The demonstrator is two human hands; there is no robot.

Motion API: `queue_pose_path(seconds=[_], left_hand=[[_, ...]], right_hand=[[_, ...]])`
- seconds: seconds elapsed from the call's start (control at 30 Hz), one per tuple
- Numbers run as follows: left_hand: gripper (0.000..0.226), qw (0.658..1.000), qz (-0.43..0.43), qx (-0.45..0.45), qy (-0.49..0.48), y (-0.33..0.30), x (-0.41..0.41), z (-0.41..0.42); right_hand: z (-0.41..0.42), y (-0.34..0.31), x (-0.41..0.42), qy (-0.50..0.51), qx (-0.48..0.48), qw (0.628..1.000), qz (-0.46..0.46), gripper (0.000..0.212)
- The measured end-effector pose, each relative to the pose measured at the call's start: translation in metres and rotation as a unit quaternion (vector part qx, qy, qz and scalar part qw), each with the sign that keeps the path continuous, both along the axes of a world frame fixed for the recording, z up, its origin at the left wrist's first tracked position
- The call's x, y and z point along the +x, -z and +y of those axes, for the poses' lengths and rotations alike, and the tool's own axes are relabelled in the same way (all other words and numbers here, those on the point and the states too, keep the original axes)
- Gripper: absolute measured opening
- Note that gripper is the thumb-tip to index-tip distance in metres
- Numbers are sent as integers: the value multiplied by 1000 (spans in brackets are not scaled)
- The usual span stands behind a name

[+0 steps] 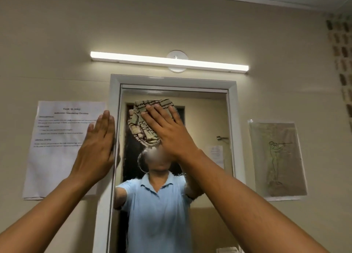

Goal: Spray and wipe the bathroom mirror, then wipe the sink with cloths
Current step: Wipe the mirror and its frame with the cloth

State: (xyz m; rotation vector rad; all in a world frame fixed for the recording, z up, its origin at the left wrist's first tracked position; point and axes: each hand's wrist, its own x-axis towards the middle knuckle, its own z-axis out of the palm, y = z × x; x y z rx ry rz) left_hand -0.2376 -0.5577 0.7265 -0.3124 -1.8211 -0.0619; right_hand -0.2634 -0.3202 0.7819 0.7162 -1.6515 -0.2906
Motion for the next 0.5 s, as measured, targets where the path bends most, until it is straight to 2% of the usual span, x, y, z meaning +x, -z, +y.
queue_pose_path(seconds=[0.27, 0.5], left_hand=[[83, 1000, -2, 4, -11, 0, -2, 4], [84, 1000, -2, 1, -25, 1, -3, 4]], right_hand=[[93, -15, 0, 3, -137, 990, -18, 76], [120, 21, -1, 12, -229, 973, -19, 80]])
